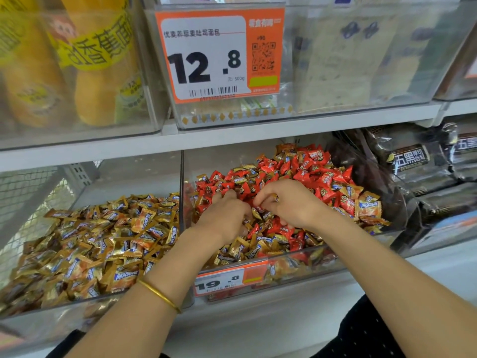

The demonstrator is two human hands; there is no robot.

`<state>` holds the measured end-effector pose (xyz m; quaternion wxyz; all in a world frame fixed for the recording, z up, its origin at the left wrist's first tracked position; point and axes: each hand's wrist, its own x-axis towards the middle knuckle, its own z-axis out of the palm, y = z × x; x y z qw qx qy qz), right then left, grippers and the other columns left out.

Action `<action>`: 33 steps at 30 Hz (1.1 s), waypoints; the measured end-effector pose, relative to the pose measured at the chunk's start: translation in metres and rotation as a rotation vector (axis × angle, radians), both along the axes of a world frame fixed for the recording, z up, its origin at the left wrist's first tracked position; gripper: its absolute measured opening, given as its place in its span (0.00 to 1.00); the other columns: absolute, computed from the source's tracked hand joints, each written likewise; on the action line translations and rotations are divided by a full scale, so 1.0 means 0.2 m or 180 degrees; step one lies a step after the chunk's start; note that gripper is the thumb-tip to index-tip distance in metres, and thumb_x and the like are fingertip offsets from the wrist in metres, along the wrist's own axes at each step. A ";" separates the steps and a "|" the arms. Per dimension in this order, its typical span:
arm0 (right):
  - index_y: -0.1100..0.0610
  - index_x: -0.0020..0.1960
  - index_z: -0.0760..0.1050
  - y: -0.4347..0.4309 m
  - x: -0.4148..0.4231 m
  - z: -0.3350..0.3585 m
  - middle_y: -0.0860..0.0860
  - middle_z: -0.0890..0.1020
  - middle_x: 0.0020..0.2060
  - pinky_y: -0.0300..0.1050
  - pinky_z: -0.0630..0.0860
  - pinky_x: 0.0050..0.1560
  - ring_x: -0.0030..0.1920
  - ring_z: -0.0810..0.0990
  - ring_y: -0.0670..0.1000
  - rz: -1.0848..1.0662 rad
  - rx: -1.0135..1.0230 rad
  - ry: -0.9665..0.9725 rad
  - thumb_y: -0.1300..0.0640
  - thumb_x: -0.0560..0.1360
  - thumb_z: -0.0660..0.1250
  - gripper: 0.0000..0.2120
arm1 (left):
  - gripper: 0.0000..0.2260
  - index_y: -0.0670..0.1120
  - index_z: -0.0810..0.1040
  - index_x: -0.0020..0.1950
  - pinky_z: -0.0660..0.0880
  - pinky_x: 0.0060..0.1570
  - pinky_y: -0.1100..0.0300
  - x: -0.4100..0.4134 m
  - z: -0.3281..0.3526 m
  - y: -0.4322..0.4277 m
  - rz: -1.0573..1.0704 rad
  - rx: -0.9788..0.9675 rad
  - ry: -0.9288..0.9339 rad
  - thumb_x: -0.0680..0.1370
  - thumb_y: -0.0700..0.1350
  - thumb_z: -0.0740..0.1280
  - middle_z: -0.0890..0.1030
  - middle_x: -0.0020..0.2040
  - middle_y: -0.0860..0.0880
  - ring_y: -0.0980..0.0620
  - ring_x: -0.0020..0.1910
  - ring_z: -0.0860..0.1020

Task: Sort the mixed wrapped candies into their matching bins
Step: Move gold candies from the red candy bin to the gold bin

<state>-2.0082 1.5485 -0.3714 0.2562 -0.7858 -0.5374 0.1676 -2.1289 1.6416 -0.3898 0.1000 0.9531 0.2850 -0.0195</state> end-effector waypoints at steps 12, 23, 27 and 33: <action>0.51 0.45 0.79 0.11 -0.07 -0.08 0.50 0.75 0.51 0.44 0.73 0.40 0.49 0.78 0.55 -0.0175 -0.0187 -0.1371 0.60 0.75 0.66 0.06 | 0.16 0.52 0.75 0.62 0.59 0.69 0.44 -0.04 0.03 0.01 0.0127 -0.0218 -0.0168 0.75 0.44 0.69 0.64 0.65 0.45 0.40 0.71 0.56; 0.43 0.62 0.75 0.09 -0.02 -0.06 0.50 0.77 0.57 0.45 0.71 0.45 0.59 0.75 0.53 0.0309 -0.0571 -0.1284 0.51 0.77 0.65 0.15 | 0.17 0.48 0.75 0.62 0.71 0.58 0.51 -0.04 -0.01 0.01 -0.0272 0.0060 0.0160 0.74 0.41 0.70 0.63 0.59 0.45 0.45 0.57 0.70; 0.48 0.60 0.76 0.14 -0.06 -0.08 0.53 0.75 0.58 0.48 0.74 0.46 0.57 0.76 0.56 0.0245 -0.0832 -0.1621 0.51 0.77 0.65 0.13 | 0.14 0.46 0.76 0.60 0.71 0.57 0.53 -0.07 0.01 0.01 -0.0199 -0.0016 -0.0199 0.75 0.42 0.69 0.64 0.58 0.45 0.45 0.53 0.73; 0.49 0.57 0.79 0.15 -0.03 -0.10 0.50 0.79 0.58 0.47 0.76 0.50 0.54 0.79 0.52 0.0066 -0.0362 -0.0883 0.52 0.76 0.66 0.11 | 0.14 0.45 0.75 0.62 0.64 0.60 0.64 -0.11 0.06 -0.01 -0.0090 -0.0055 -0.0777 0.77 0.43 0.67 0.64 0.64 0.47 0.48 0.59 0.71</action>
